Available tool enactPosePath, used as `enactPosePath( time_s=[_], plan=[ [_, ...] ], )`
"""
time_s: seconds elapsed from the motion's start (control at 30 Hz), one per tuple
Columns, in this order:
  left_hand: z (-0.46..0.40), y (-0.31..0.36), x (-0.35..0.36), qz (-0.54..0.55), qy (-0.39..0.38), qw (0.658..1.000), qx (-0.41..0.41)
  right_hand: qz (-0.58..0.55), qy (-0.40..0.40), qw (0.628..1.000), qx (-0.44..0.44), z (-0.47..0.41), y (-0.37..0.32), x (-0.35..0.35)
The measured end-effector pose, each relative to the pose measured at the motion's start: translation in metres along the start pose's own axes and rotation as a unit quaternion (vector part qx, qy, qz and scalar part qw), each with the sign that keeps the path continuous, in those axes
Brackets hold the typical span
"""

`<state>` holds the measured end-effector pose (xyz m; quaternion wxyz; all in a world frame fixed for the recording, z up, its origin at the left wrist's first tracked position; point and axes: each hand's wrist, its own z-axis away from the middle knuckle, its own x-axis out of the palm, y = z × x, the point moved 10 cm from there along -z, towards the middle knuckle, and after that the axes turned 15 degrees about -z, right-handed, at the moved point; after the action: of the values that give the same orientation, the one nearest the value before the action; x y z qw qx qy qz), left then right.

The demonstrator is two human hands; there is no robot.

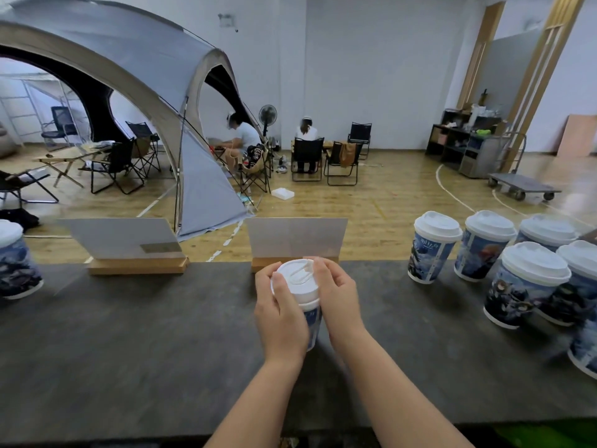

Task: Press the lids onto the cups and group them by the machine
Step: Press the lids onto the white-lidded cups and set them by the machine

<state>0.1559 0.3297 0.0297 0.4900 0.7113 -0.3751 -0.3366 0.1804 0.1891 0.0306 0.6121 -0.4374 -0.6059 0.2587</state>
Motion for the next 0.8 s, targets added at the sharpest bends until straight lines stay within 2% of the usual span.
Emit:
enactPosePath(
  time_s=[0.07, 0.23, 0.47, 0.63, 0.8],
  plan=[
    [0.002, 0.001, -0.006, 0.006, 0.019, 1.000, 0.018, -0.011, -0.050, 0.999, -0.004, 0.006, 0.007, 0.009],
    [0.011, 0.009, -0.003, 0.036, 0.052, 0.995, 0.077, -0.049, -0.051, 0.996, -0.051, 0.004, 0.007, 0.009],
    [0.003, 0.005, -0.005, 0.020, 0.078, 0.993, 0.086, -0.047, -0.055, 0.996, -0.050, -0.004, 0.016, 0.013],
    [0.003, 0.002, -0.009, -0.021, 0.066, 0.995, 0.072, -0.022, -0.020, 0.999, -0.029, -0.004, 0.023, 0.002],
    [0.022, 0.010, -0.017, 0.040, 0.088, 0.994, 0.052, 0.013, -0.059, 0.995, -0.075, 0.008, 0.029, 0.000]
  ],
)
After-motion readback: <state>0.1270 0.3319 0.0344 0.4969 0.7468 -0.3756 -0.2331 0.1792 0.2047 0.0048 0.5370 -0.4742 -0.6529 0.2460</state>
